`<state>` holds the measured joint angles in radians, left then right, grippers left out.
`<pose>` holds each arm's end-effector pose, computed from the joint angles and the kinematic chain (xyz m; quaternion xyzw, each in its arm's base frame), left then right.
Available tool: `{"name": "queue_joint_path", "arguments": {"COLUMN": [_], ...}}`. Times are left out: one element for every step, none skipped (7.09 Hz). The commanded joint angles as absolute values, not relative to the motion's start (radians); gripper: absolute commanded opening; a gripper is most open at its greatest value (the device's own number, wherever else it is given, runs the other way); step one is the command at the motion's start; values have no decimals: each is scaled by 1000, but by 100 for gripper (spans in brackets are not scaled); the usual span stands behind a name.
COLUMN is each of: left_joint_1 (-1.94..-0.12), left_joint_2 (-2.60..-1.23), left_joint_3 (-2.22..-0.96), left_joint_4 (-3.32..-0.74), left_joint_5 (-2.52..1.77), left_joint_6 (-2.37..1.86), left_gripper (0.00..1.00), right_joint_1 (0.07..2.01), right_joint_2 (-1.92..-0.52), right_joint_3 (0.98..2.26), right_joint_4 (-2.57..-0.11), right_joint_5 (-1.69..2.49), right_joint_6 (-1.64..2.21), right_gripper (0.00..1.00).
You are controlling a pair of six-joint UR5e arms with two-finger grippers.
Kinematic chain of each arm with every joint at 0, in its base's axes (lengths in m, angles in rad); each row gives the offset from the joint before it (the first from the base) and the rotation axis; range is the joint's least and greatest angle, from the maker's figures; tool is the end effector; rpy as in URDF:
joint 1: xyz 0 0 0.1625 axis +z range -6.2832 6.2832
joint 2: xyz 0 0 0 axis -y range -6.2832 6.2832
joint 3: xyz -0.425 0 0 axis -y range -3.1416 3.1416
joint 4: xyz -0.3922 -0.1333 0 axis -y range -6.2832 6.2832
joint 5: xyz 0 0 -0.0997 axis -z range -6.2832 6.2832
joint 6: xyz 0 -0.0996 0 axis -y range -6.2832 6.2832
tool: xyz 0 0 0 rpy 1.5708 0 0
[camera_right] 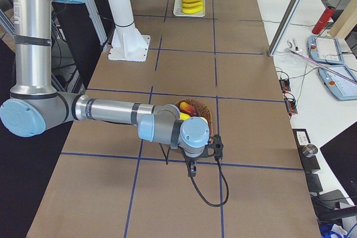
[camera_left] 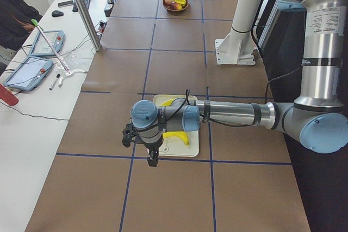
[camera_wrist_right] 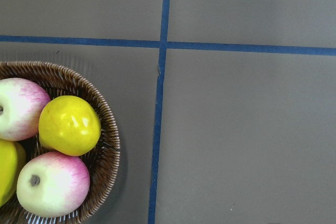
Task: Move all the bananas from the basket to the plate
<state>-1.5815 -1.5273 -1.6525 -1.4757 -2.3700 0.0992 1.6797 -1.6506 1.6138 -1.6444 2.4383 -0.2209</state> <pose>-0.0669 -0.4683 0.6471 -0.0048 0.3897 0.0297 0.9204 0.1059 -0.4412 0.6756 0.0195 -0.4222 -0.0276 0.9059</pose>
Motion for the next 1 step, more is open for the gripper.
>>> {"name": "queue_joint_path", "arguments": {"left_joint_1": [-1582], "left_joint_2": [-1528], "left_joint_3": [-1654], "left_joint_4": [-1476], "left_joint_5": [-2370], "left_joint_6": [98], "left_gripper": [100], "right_joint_1": [1680], "right_joint_2": [-1648], "right_joint_3": [1615], "right_joint_4": [-1644], "right_joint_5": [2439], "right_joint_6": [-218], "right_gripper": [100]}}
